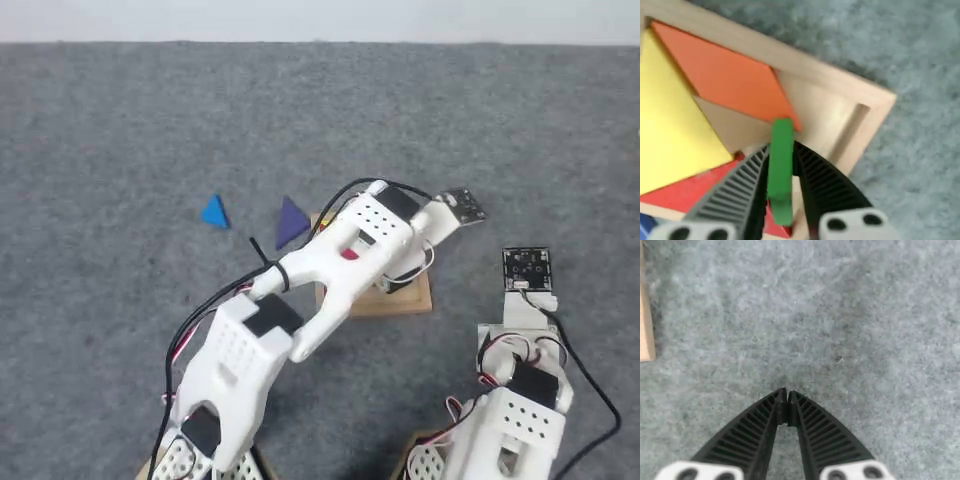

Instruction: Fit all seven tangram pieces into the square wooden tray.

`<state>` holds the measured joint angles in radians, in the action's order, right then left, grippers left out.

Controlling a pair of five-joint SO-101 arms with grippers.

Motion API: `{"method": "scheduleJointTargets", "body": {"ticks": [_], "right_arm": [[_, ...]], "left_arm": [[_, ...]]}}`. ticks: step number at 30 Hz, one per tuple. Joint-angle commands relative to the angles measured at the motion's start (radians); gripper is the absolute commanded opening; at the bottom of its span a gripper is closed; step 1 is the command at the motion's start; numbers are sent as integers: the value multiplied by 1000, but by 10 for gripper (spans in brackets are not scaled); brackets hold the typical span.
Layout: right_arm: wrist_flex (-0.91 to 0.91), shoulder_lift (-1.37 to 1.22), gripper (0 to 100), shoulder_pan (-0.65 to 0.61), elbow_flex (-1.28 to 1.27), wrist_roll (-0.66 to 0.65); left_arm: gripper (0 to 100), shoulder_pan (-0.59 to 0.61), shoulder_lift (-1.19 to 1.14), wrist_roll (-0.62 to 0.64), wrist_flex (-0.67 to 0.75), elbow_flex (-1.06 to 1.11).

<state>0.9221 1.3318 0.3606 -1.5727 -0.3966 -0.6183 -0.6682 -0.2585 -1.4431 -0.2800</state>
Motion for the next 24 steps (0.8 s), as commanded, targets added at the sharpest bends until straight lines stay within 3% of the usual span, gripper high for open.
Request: {"method": "scheduleJointTargets", "body": {"ticks": [1,13,24], "right_arm": [[-18,-1,7,1,63,-6],[-15,8,7,-41,48,-8],[-16,8,7,-41,48,-9]], "left_arm": [[100,25,5,5,9,-56],[100,129,123,-2,-75,-56],[104,103,127,-20,-137,-87]]}}
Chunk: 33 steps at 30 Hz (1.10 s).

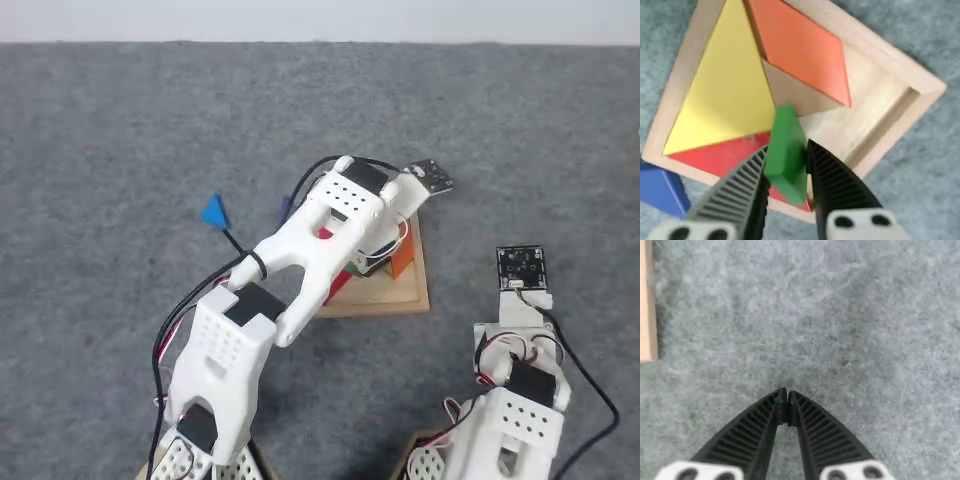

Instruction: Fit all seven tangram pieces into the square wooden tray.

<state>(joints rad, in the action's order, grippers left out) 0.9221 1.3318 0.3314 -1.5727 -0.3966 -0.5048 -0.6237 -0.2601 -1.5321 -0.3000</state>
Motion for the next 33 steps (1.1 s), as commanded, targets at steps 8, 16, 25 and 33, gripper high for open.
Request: {"method": "scheduleJointTargets", "body": {"ticks": [8,16,25,33], "right_arm": [[-19,8,7,-12,46,-11],[-19,8,7,-12,46,-11],[-18,8,7,-13,46,-12],[-18,8,7,-13,46,-12]], "left_arm": [[101,-48,81,-17,-94,-110],[101,-21,83,-23,-94,-116],[102,25,80,-43,-140,-211],[101,89,49,-52,-123,-255]]}}
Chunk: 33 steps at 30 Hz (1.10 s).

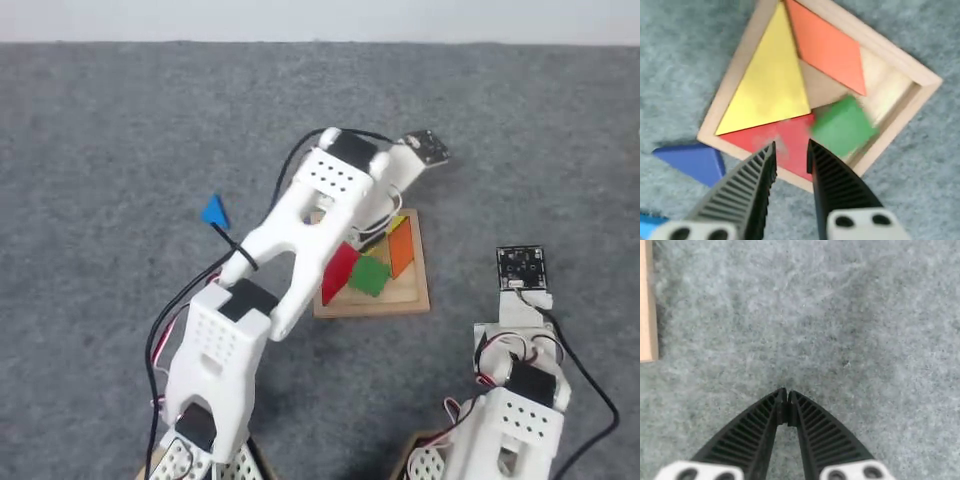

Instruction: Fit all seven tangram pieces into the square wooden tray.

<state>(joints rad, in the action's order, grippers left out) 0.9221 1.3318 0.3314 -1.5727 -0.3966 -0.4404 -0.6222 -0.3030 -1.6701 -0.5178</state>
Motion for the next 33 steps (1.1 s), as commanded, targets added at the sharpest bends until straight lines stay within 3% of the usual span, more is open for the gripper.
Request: {"method": "scheduleJointTargets", "body": {"ticks": [1,12,16,25,33], "right_arm": [[-18,8,7,-13,46,-12],[-19,8,7,-13,46,-12],[-19,8,7,-13,46,-12],[-19,8,7,-13,46,-12],[-19,8,7,-13,46,-12]], "left_arm": [[101,32,31,-9,28,-36],[99,-34,-80,-8,-25,-45],[55,-75,-91,-8,-49,-25],[43,-15,-81,-8,-46,93],[43,-38,-87,-9,-20,147]]}}
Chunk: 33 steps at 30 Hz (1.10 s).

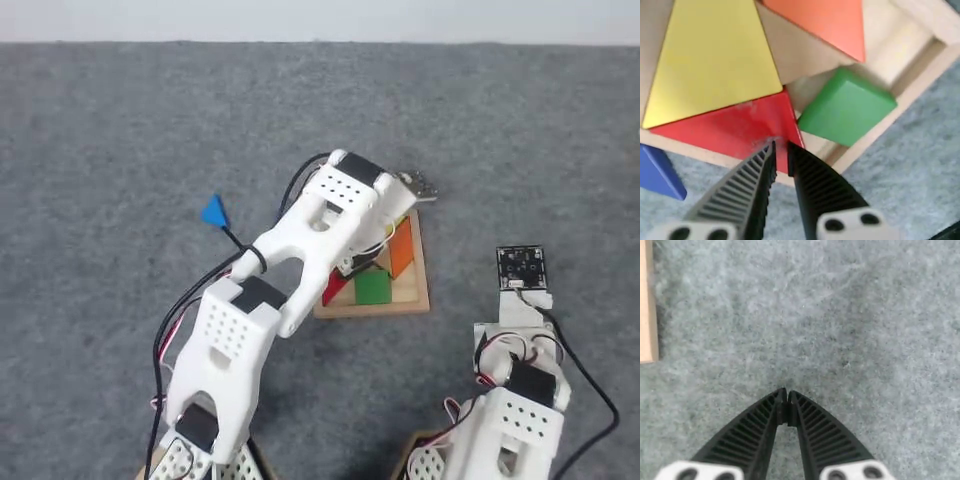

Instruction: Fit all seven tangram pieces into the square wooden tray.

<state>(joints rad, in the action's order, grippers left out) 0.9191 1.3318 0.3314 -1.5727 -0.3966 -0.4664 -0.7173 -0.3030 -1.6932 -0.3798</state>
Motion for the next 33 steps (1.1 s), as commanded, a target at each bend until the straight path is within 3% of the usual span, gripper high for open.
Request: {"method": "scheduleJointTargets", "body": {"ticks": [1,18,33], "right_arm": [[-16,8,7,-13,46,-12],[-18,8,7,-13,46,-12],[-18,8,7,-13,46,-12]], "left_arm": [[43,-12,9,-9,2,10],[43,-77,12,37,-31,10],[43,-18,14,32,135,-48]]}}
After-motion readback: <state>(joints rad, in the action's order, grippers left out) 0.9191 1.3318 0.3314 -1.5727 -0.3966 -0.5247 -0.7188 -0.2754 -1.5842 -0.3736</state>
